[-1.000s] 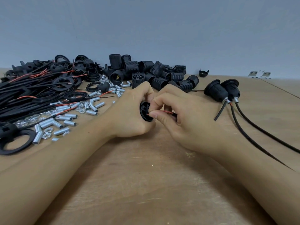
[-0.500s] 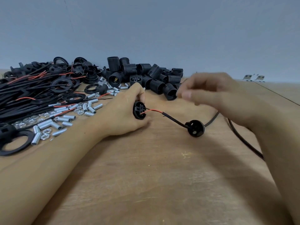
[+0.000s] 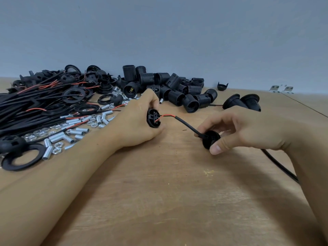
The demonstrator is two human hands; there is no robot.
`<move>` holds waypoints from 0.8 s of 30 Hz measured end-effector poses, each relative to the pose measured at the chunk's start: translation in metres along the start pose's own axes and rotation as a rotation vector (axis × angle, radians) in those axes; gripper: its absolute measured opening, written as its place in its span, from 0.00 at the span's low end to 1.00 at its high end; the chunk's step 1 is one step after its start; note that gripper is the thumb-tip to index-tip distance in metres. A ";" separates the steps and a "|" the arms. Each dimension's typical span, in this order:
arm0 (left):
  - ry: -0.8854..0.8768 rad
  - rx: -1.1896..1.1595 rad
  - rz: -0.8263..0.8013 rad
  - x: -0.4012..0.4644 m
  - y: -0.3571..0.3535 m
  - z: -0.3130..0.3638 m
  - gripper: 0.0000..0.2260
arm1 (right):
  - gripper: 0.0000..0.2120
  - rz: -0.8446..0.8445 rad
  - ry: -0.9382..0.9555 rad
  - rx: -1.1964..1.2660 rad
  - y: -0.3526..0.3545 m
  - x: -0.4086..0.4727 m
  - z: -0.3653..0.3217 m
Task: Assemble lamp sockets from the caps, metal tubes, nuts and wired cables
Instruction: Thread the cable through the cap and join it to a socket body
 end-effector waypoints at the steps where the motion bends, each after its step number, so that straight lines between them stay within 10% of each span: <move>1: 0.001 0.005 0.005 0.000 0.001 0.000 0.20 | 0.19 -0.005 0.006 0.046 0.000 -0.001 -0.002; 13: -0.339 0.099 0.052 0.005 0.015 0.007 0.03 | 0.24 0.175 0.035 0.079 -0.001 0.002 -0.005; 24: -0.231 0.413 -0.030 0.008 0.017 -0.003 0.09 | 0.17 0.426 0.215 -0.273 -0.019 0.014 -0.007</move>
Point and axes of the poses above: each hand's wrist, its own x-axis towards the middle knuckle, its own y-axis out of the back of the hand, z = x × y, the point moved 2 cm from there along x, towards the middle knuckle, and after that the axes turned 14 degrees about z, right-handed, at the moved point
